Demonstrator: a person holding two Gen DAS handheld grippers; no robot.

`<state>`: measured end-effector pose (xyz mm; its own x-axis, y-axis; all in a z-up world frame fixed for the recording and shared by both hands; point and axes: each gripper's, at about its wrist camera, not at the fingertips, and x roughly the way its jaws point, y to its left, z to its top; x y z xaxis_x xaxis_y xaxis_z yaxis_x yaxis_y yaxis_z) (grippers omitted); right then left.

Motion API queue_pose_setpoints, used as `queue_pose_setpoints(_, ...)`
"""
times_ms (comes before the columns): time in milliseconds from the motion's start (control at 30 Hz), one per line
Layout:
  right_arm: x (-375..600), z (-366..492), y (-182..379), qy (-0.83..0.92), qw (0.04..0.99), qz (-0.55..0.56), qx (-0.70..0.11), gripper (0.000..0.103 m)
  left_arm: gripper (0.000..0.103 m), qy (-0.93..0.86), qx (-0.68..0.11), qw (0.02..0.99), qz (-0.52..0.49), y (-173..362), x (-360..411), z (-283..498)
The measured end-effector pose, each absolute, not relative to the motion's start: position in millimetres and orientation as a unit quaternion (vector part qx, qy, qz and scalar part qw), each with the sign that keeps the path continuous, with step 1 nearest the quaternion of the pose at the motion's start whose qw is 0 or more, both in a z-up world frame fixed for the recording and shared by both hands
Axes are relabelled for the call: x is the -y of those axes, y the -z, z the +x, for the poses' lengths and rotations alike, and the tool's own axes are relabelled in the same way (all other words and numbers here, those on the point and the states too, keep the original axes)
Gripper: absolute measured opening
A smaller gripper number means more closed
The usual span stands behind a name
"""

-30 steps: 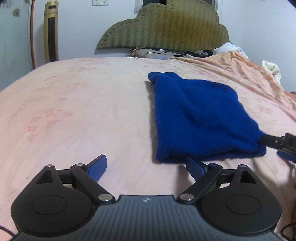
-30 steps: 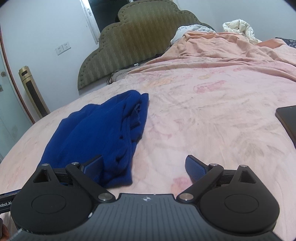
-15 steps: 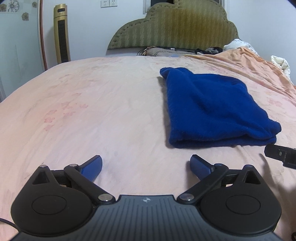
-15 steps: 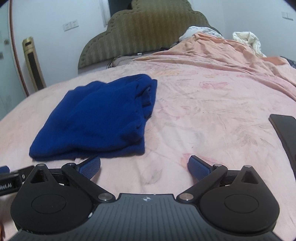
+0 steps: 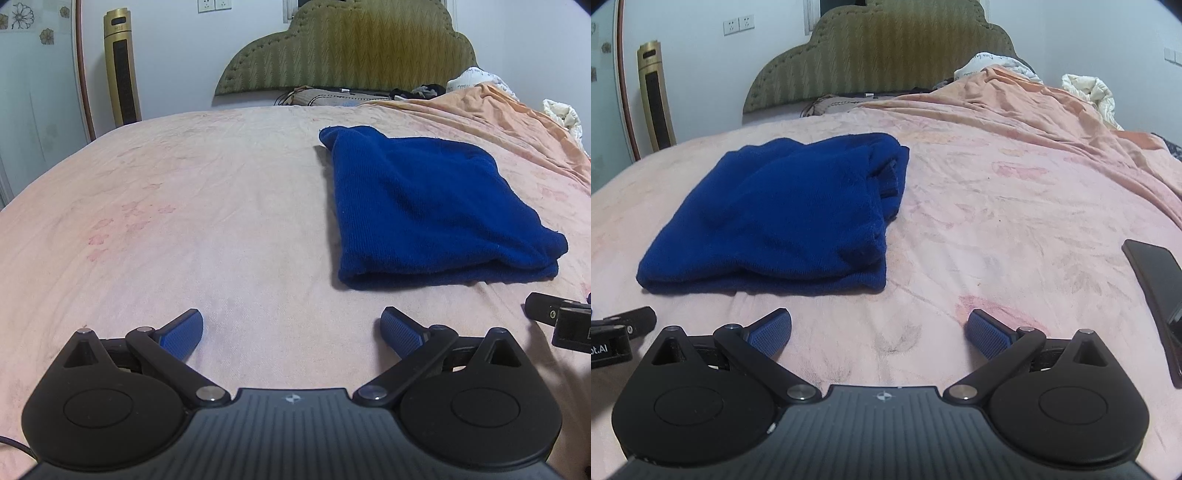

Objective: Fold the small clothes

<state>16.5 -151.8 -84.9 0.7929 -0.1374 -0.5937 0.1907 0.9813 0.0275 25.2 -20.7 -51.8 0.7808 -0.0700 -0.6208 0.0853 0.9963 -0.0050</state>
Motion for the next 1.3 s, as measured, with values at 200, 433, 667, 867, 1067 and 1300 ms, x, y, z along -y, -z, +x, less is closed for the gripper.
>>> queue_pose_setpoints(200,150,18,86,0.09,0.944,0.033,-0.314,0.103,0.103,0.041,-0.329,0.944,0.012,52,21,25)
queue_pose_setpoints(433,148,19,86,0.089,0.943,0.028,-0.32,0.103,0.103,0.041,-0.329,0.943,0.012,52,21,25)
queue_pose_setpoints(667,146,20,86,0.074,0.944,0.02,-0.322,0.103,0.103,0.041,-0.329,0.943,0.013,52,22,26)
queue_pose_setpoints(867,144,20,86,0.065,0.944,0.013,-0.322,0.103,0.103,0.041,-0.329,0.943,0.013,52,22,26)
queue_pose_setpoints(1067,141,19,85,0.049,0.946,0.006,-0.322,0.103,0.103,0.041,-0.329,0.943,0.013,52,22,26)
queue_pose_setpoints(1300,142,19,84,0.042,0.946,0.009,-0.323,0.103,0.103,0.035,-0.329,0.944,0.008,54,22,24)
